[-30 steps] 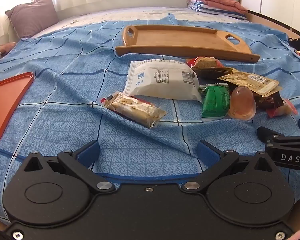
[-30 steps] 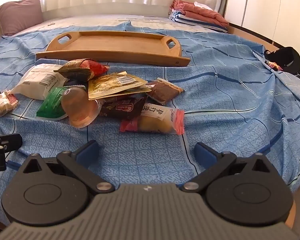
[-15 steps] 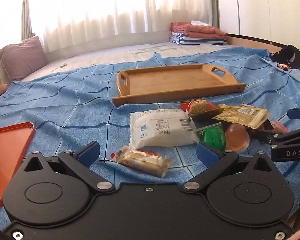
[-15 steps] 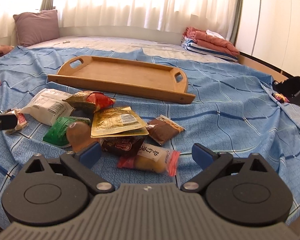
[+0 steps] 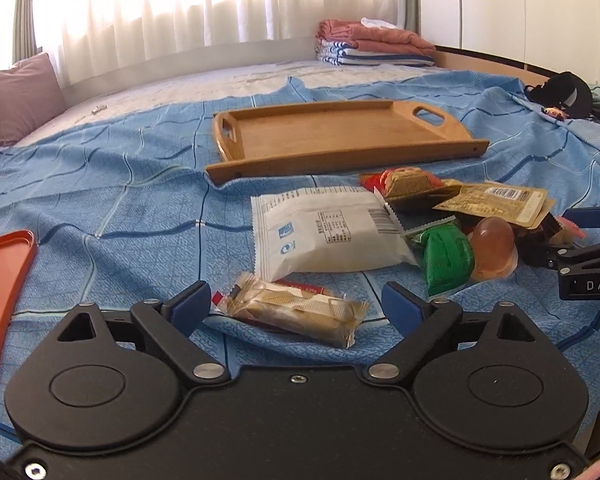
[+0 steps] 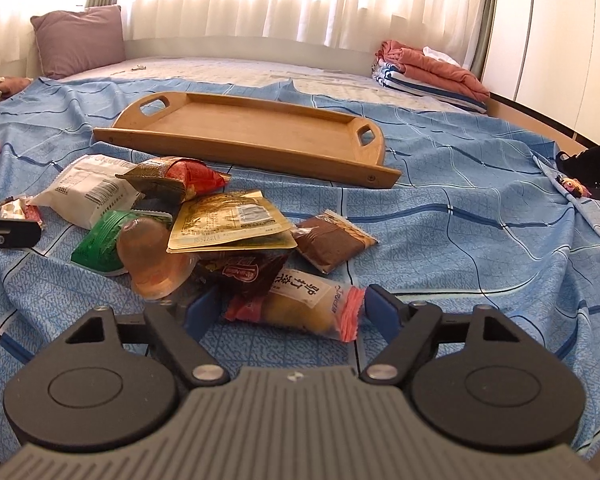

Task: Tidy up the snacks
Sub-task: 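Reach the left gripper to the cream wafer bar while the right reaches the pink candy, then close the left gripper on the wafer bar while the right grasps the pink candy, then carry both snacks over the wooden tray and open both grippers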

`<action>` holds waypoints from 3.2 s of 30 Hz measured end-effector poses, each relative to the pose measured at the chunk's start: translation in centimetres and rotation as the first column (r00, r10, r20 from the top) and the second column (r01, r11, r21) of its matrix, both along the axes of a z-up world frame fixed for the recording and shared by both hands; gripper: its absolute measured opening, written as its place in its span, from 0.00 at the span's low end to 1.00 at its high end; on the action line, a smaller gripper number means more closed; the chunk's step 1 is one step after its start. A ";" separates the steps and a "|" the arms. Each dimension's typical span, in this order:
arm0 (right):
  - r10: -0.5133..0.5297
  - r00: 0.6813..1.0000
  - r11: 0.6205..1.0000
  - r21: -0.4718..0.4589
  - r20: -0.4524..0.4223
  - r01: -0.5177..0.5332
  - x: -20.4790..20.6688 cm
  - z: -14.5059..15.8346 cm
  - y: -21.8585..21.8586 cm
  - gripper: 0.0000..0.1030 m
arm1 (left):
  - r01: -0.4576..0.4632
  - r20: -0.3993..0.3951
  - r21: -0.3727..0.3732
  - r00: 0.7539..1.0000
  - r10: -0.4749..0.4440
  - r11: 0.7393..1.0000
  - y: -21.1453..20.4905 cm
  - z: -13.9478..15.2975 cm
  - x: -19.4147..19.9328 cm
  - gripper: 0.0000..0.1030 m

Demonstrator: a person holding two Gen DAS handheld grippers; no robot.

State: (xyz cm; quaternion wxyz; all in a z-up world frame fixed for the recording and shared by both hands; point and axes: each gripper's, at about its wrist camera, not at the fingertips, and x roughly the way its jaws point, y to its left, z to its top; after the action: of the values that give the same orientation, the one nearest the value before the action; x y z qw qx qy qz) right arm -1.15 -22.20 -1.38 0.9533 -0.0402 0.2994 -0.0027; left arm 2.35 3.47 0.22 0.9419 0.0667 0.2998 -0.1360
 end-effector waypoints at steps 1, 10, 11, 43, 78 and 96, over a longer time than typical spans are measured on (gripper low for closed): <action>-0.002 1.000 1.000 -0.005 0.000 0.002 0.1 0.0 0.0 0.84 | 0.001 -0.011 -0.006 1.000 -0.001 1.000 0.0 -0.2 0.1 0.84; -0.046 0.999 0.995 0.084 -0.026 0.048 1.1 -0.6 -1.1 0.90 | -0.063 -0.027 -0.059 0.998 0.061 0.996 0.3 -0.4 0.2 0.71; -0.046 0.999 0.995 0.083 -0.026 0.048 1.1 -0.6 -1.0 0.90 | -0.074 -0.024 -0.067 0.997 0.072 0.995 0.4 -0.3 0.1 0.67; 0.121 0.992 0.983 0.148 -0.046 -0.113 -3.9 2.5 1.5 0.69 | -0.033 0.044 -0.122 0.998 0.038 0.992 -2.6 2.6 -5.6 0.53; 0.015 1.000 0.958 0.287 -0.011 -0.011 14.9 9.5 -7.1 0.66 | -0.121 -0.132 -0.187 0.986 0.097 0.975 -6.3 10.7 17.2 0.52; 0.062 0.984 0.973 0.232 -0.169 -0.021 26.2 3.5 -6.1 0.67 | -0.228 -0.284 -0.050 0.937 0.206 0.972 -10.7 3.0 29.7 0.52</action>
State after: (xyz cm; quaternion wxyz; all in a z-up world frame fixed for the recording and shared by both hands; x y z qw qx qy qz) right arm 25.03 -28.26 2.07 0.9214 0.0637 0.3793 0.0555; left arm 32.09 -7.18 3.24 0.9019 -0.0250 0.4282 -0.0514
